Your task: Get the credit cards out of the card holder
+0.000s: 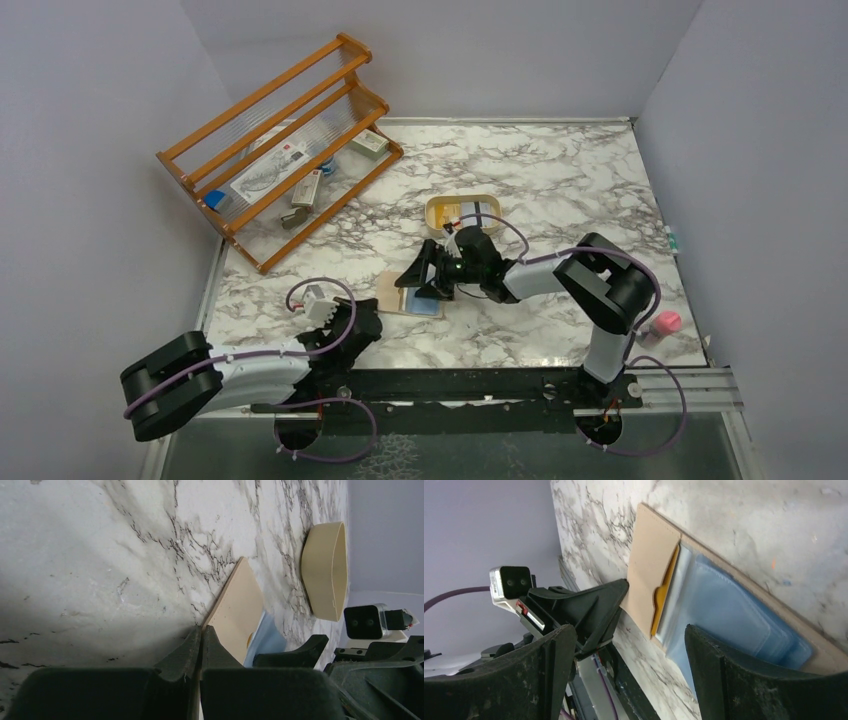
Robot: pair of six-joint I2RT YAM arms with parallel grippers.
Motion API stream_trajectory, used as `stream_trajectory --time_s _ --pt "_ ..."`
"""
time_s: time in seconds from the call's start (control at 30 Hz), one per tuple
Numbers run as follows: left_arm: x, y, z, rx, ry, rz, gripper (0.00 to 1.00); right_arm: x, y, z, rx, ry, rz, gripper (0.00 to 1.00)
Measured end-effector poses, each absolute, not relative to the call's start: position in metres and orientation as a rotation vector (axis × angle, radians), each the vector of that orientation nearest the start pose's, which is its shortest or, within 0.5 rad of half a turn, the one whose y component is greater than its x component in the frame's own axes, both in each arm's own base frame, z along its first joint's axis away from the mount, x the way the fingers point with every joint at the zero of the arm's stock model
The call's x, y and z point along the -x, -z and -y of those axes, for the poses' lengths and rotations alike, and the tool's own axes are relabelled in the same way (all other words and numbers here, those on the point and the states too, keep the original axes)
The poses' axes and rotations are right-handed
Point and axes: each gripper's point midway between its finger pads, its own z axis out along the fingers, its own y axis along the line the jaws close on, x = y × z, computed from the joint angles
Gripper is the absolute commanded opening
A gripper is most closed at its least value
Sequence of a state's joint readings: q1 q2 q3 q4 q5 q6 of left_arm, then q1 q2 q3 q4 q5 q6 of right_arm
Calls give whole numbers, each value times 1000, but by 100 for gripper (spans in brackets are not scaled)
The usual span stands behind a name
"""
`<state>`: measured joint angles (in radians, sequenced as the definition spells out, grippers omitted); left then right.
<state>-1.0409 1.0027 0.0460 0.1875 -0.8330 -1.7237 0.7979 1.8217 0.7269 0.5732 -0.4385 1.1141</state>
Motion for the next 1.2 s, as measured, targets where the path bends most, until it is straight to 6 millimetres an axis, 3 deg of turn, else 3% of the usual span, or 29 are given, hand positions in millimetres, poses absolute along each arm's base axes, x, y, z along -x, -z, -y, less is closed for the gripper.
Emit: stream_trajectory --time_s 0.43,0.67,0.93,1.2 --pt "-206 -39 148 1172 840 -1759 0 -232 -54 -420 -28 -1508 -2466 85" --pt "-203 -32 142 1169 803 -1774 0 -231 -54 -426 -53 -1525 -2463 86" --pt "-200 -22 138 1185 760 -1798 0 -218 -57 -431 -92 -1645 -2397 84" --pt "-200 -21 136 1192 752 -1798 0 -202 -68 -446 -13 -1831 -2314 83"
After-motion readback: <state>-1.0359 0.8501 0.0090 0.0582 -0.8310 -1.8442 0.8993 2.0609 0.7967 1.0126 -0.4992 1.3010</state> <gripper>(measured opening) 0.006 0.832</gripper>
